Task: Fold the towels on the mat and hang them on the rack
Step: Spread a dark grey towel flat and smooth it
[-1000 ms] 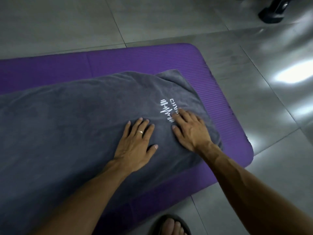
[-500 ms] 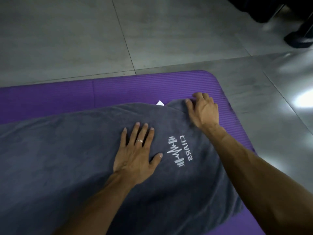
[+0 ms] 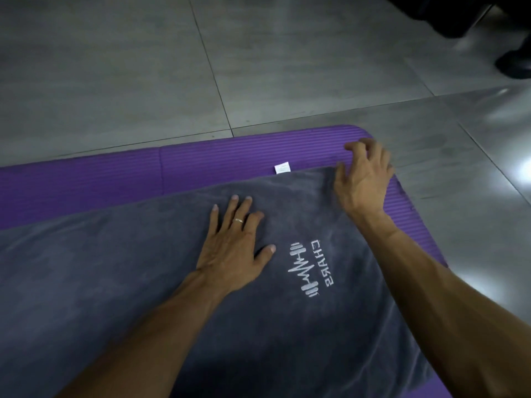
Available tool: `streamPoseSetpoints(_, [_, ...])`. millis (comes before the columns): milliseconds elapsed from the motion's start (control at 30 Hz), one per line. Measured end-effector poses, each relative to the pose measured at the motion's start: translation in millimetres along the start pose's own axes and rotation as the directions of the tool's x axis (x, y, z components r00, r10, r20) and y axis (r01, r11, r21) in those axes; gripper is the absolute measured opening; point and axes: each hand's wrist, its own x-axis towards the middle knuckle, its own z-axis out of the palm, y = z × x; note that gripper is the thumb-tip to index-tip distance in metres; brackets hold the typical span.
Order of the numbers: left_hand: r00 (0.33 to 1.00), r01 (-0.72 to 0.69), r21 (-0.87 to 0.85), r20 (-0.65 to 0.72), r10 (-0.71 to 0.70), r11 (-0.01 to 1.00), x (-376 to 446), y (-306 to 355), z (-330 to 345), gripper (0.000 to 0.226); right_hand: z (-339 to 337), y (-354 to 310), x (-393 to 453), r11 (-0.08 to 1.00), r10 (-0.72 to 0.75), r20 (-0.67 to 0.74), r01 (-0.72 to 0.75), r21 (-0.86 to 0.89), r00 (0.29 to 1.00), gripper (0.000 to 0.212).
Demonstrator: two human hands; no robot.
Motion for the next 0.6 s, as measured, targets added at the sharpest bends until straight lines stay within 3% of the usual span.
streamPoseSetpoints(67, [0.999, 0.033, 0.073, 0.024, -0.035, 0.997, 2.7, -3.0, 4.1, 0.093, 3.2, -17.9, -18.8, 0.966, -0.258, 0.003, 0.258, 0.026, 0.966, 0.032])
streamPoseSetpoints(100, [0.999, 0.036, 0.106, 0.025, -0.039, 0.994, 3.3, -3.9, 6.5, 0.097, 6.8, -27.1, -31.3, 0.895, -0.445, 0.122, 0.436, 0.096, 0.887, 0.037])
streamPoseSetpoints(133, [0.999, 0.036, 0.126, 0.027, -0.039, 0.991, 3.7, -4.3, 7.9, 0.098, 12.8, -30.6, -44.5, 0.811, -0.582, 0.295, 0.568, 0.140, 0.758, 0.046])
streamPoseSetpoints(167, [0.999, 0.032, 0.135, 0.037, -0.038, 0.990, 4.2, -4.6, 8.1, 0.099, 16.5, -28.6, -51.5, 0.761, -0.614, 0.465, 0.634, 0.135, 0.638, 0.056])
streamPoseSetpoints(200, [0.998, 0.029, 0.139, 0.049, -0.036, 0.990, 4.3, -4.3, 7.4, 0.098, 19.2, -18.9, -46.3, 0.776, -0.554, 0.573, 0.624, 0.091, 0.605, 0.065])
streamPoseSetpoints(300, [0.996, 0.034, 0.124, 0.076, -0.044, 0.992, 4.4, -3.3, 4.7, 0.096, 24.5, 18.1, -4.1, 0.917, -0.151, 0.633, 0.346, -0.196, 0.760, 0.070])
streamPoseSetpoints(367, [0.991, 0.058, 0.120, 0.109, -0.072, 0.991, 6.0, -2.2, 0.7, 0.094, 16.0, 25.5, 13.3, 0.924, -0.035, 0.612, 0.259, -0.281, 0.790, 0.067])
streamPoseSetpoints(467, [0.998, 0.053, 0.094, 0.037, -0.056, 0.994, 1.3, 7.8, -5.0, 0.085, -5.4, 2.2, -21.0, 0.938, -0.205, 0.492, 0.314, -0.149, 0.846, 0.068])
streamPoseSetpoints(533, [0.993, -0.060, 0.026, -0.096, 0.062, 0.998, -16.2, 24.0, 0.7, 0.072, -19.5, -6.8, -74.9, 0.937, -0.320, 0.453, 0.349, 0.019, 0.832, 0.062])
streamPoseSetpoints(600, [0.979, -0.187, -0.034, -0.087, 0.183, 0.982, -36.8, 40.4, 14.9, 0.067, -26.8, 1.8, -128.4, 0.928, -0.342, 0.492, 0.370, 0.042, 0.800, 0.060])
